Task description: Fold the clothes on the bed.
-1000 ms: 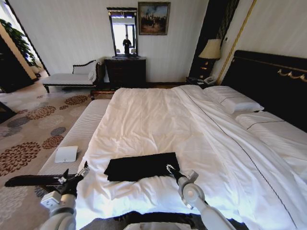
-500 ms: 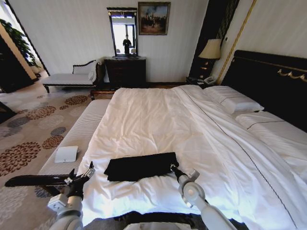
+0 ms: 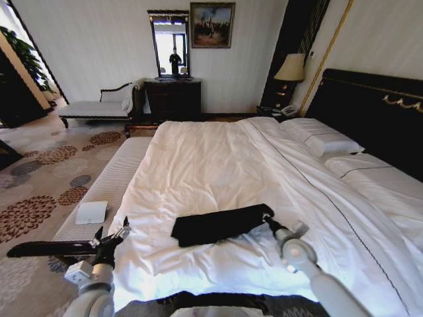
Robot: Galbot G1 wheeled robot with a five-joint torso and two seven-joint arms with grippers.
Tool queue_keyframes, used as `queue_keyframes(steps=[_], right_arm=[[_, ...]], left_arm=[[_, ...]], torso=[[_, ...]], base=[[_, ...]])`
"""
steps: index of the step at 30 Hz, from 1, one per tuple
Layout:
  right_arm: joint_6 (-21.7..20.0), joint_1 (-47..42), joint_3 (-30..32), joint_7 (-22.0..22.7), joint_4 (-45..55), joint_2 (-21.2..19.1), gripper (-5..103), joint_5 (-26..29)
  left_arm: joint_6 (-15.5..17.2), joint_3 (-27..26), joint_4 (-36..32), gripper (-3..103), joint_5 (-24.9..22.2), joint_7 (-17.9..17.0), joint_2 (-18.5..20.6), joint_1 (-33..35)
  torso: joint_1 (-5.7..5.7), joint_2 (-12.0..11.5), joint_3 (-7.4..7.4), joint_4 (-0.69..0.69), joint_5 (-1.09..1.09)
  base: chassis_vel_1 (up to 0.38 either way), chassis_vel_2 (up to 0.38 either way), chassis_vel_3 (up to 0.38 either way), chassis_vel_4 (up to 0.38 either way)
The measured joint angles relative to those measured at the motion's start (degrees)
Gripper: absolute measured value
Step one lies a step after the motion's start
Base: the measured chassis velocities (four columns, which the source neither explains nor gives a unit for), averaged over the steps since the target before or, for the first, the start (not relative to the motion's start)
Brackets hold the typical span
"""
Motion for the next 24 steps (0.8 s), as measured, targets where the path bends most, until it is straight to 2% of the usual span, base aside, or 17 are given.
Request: queue_keyframes(steps=[4, 9, 14, 15, 18, 22, 24], right_arm=[[1.4, 0.2, 1.1, -0.7, -2.5, -0.9, 4, -1.3], [3.4, 1.0, -0.7, -2.8, -0.3, 0.3, 4, -3.9], [7.6, 4.0, -8.7, -10.3, 2.5, 0.7, 4, -8.9], [7.6, 4.0, -8.7, -10.3, 2.5, 0.7, 4, -8.9], [8.5, 5.4, -12.6, -15.0, 3.2, 0.1, 4, -10.8], [9.0, 5.7, -15.0, -18.3, 3.8, -0.2, 4, -12.2], [9.3, 6.9, -17.4, -20.5, 3.8, -0.4, 4, -13.3]], left_arm=[[0.0, -0.8, -0.1, 100, -1.1, 0.0, 0.3, -0.4], [0.7, -4.5, 0.1, 100, -4.7, -0.5, 1.5, -2.0], [2.6, -10.2, 2.1, 100, -8.0, -2.1, 3.1, -3.5], [2.6, -10.2, 2.1, 100, -8.0, -2.1, 3.1, -3.5], [2.7, -12.1, 3.7, 100, -9.7, -2.2, 3.9, -3.5], [2.7, -12.2, 5.5, 100, -10.0, -2.1, 4.7, -3.8], [2.6, -12.3, 6.4, 100, -10.1, -2.1, 4.8, -3.9]], torso=[[0.0, 0.0, 0.0, -0.01, 0.0], [0.0, 0.0, 0.0, -0.01, -0.01], [0.0, 0.0, 0.0, 0.01, -0.02], [0.0, 0.0, 0.0, 0.01, -0.02], [0.0, 0.0, 0.0, 0.04, -0.02], [0.0, 0.0, 0.0, -0.02, -0.04], [0.0, 0.0, 0.0, 0.0, -0.02]], base=[[0.0, 0.0, 0.0, 0.0], [0.0, 0.0, 0.0, 0.0], [0.0, 0.0, 0.0, 0.0], [0.0, 0.0, 0.0, 0.0], [0.0, 0.0, 0.0, 0.0], [0.0, 0.0, 0.0, 0.0], [0.0, 0.0, 0.0, 0.0]])
